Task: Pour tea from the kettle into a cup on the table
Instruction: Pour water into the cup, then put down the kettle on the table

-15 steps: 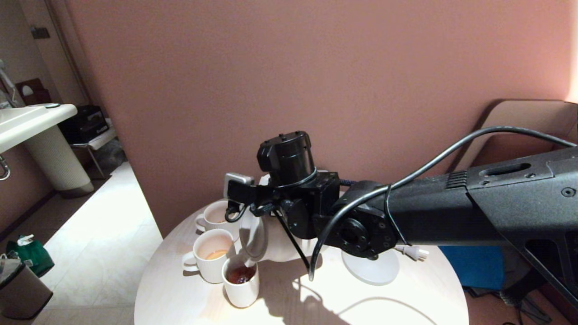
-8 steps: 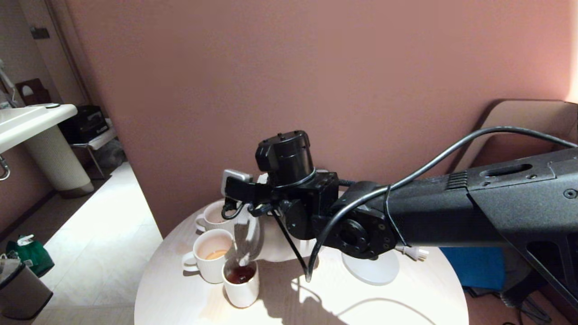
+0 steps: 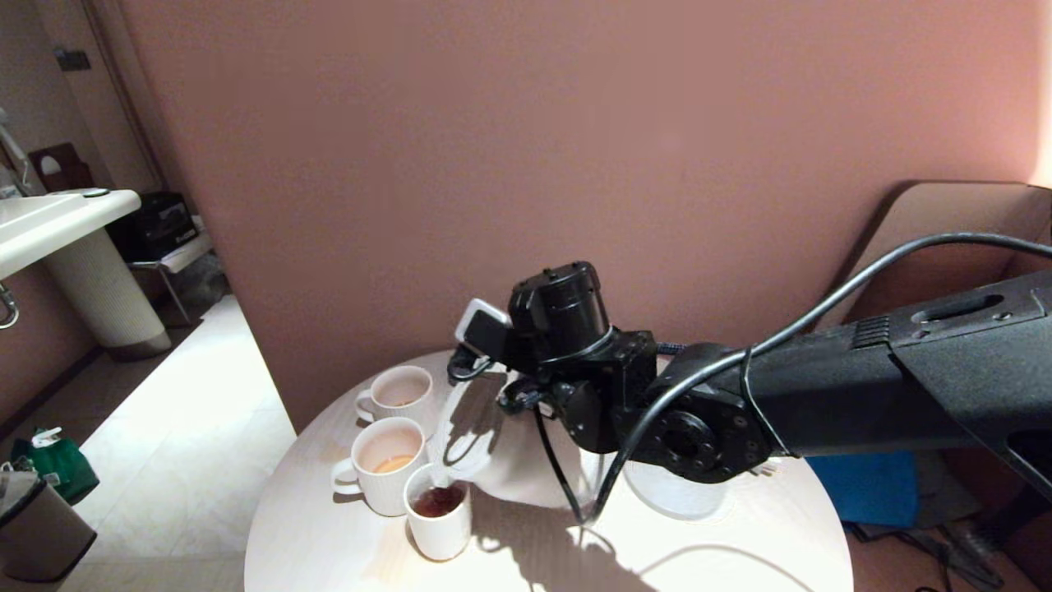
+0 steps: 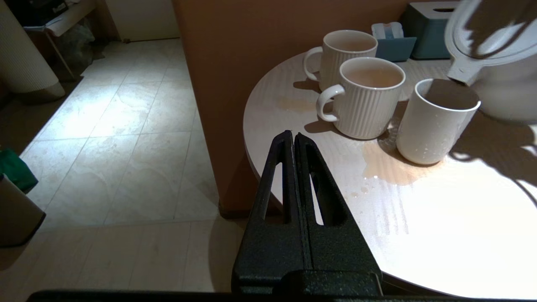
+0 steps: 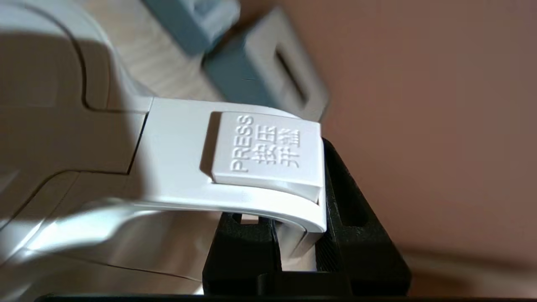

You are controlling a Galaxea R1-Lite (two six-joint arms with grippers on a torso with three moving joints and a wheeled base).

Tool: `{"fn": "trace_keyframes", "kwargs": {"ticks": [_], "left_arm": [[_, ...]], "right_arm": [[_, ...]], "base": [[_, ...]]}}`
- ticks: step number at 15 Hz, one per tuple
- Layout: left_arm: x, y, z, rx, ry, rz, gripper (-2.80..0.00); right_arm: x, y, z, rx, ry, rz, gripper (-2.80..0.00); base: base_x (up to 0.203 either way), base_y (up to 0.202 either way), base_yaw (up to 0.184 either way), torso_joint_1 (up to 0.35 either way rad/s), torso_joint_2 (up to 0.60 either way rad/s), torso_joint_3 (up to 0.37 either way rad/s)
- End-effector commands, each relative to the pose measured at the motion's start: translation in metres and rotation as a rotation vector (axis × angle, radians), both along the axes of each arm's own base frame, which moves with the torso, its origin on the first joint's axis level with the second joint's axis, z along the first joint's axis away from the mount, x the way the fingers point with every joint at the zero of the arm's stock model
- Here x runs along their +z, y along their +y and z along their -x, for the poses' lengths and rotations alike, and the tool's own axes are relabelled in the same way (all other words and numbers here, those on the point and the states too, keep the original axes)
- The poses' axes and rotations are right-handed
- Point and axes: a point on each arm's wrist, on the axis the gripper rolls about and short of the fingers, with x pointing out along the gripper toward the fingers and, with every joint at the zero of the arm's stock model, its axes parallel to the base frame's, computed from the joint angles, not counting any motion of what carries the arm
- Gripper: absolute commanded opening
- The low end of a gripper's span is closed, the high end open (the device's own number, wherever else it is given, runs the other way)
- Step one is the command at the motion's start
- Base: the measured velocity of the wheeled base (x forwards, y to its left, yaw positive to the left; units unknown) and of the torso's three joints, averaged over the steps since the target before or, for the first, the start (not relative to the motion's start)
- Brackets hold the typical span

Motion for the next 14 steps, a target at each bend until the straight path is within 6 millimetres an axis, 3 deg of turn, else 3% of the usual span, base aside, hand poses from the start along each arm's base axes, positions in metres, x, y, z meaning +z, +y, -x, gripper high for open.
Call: {"fn": "trace_keyframes", "kwargs": {"ticks": [1, 3, 5, 10, 14], "left_arm": [[0.0, 0.0, 0.0, 0.001, 0.001, 0.0, -2.8], [0.0, 0.0, 0.0, 0.0, 0.001, 0.0, -2.8], [0.0, 0.0, 0.0, 0.0, 0.001, 0.0, -2.8], [0.0, 0.0, 0.0, -0.001, 0.001, 0.0, -2.8], [0.0, 0.0, 0.0, 0.0, 0.001, 0.0, -2.8]], "right_arm": [[-0.012, -0.017, 0.009, -0.087, 0.065, -0.141, -2.8], [-0.019, -0.03, 0.009, -0.162, 0.089, -0.291, -2.8], [-0.015, -0.043, 0.0, -0.221, 0.038, -0.459, -2.8], [0.019, -0.127, -0.012, -0.348, -0.004, -0.667, -2.8], [0.011, -0.167, -0.013, -0.443, 0.016, -0.718, -2.8]], "base": [[0.0, 0.0, 0.0, 0.0, 0.0, 0.0], [0.0, 0.0, 0.0, 0.0, 0.0, 0.0], [0.0, 0.0, 0.0, 0.0, 0.0, 0.0], [0.0, 0.0, 0.0, 0.0, 0.0, 0.0], [0.0, 0.0, 0.0, 0.0, 0.0, 0.0]]}}
